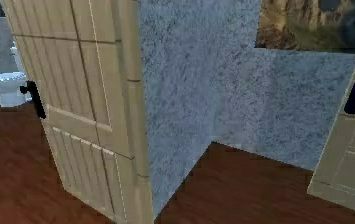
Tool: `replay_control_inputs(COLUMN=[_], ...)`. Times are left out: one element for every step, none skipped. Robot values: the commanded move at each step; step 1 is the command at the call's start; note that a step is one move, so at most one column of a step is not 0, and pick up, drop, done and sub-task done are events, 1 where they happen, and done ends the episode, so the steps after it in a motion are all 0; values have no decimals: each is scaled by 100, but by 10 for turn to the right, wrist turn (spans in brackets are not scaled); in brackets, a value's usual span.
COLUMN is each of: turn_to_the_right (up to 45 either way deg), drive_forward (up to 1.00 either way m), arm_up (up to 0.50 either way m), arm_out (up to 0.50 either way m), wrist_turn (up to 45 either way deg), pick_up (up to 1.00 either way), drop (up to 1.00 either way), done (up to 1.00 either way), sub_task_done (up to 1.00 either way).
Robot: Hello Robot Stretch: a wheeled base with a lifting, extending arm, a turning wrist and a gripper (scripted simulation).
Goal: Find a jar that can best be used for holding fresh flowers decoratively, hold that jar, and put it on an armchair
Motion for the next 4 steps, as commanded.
replay_control_inputs(turn_to_the_right=[-450, -180, 0, -30], drive_forward=[0, 0, 30, 0], arm_up=[0, 0, 0, 0], arm_out=[0, 0, 0, 0], wrist_turn=[0, 0, 0, 0], pick_up=[0, 0, 0, 0], drop=[0, 0, 0, 0], done=[0, 0, 0, 0], sub_task_done=[0, 0, 0, 0])
